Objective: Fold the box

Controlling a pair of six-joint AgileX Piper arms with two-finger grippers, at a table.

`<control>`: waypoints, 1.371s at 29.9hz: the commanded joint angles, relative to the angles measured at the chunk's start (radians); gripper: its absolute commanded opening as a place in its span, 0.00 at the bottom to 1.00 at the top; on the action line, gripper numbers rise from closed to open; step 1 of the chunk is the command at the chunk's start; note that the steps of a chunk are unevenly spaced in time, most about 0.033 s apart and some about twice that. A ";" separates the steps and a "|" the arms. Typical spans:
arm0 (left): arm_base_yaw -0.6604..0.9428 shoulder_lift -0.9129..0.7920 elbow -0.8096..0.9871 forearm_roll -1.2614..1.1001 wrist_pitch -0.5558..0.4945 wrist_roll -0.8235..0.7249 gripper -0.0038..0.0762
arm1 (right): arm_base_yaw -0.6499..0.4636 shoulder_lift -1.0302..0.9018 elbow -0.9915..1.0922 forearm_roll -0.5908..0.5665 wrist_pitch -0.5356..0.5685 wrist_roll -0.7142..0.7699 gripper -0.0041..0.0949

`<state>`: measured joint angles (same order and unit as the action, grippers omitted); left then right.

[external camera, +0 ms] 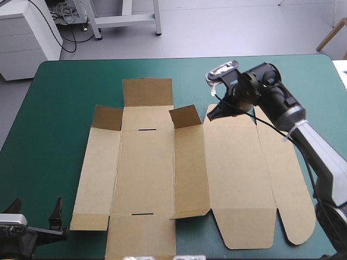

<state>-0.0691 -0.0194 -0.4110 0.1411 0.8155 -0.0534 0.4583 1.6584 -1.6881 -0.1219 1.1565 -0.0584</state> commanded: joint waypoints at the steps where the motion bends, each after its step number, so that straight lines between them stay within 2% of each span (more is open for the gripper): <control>1: -0.002 0.007 -0.020 -0.003 -0.072 -0.023 0.85 | -0.030 -0.158 0.129 -0.009 -0.085 0.009 0.02; 6: -0.002 0.152 -0.084 -0.012 -0.074 -0.029 0.85 | -0.035 -0.296 0.318 0.000 -0.159 0.051 0.02; 10: -0.002 0.372 -0.211 -0.014 -0.066 -0.029 0.85 | -0.035 -0.404 0.462 0.000 -0.224 0.069 0.02; 15: -0.002 0.660 -0.402 -0.047 0.069 -0.051 0.85 | -0.035 -0.557 0.656 0.000 -0.338 0.083 0.02; 19: -0.002 0.838 -0.496 -0.110 0.134 0.017 0.85 | -0.035 -0.660 0.773 0.000 -0.388 0.088 0.02; 24: -0.002 0.968 -0.516 -0.171 0.129 0.064 0.85 | -0.035 -0.780 0.866 0.000 -0.412 0.088 0.02; 28: 0.003 1.043 -0.516 -0.185 0.172 0.104 0.85 | -0.035 -0.855 0.901 0.000 -0.418 0.088 0.02; 33: 0.159 1.151 -0.516 -0.361 0.225 0.240 0.85 | -0.035 -0.958 0.941 0.008 -0.418 0.102 0.02; 38: 0.414 1.262 -0.516 -0.666 0.265 0.480 0.85 | -0.035 -1.039 0.980 0.024 -0.434 0.102 0.02; 41: 0.490 1.334 -0.516 -0.796 0.322 0.604 0.85 | -0.035 -1.072 1.010 0.024 -0.439 0.102 0.02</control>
<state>0.3660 1.2826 -0.8928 -0.4974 1.0961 0.4455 0.4296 0.6097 -0.6746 -0.0956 0.7845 0.0433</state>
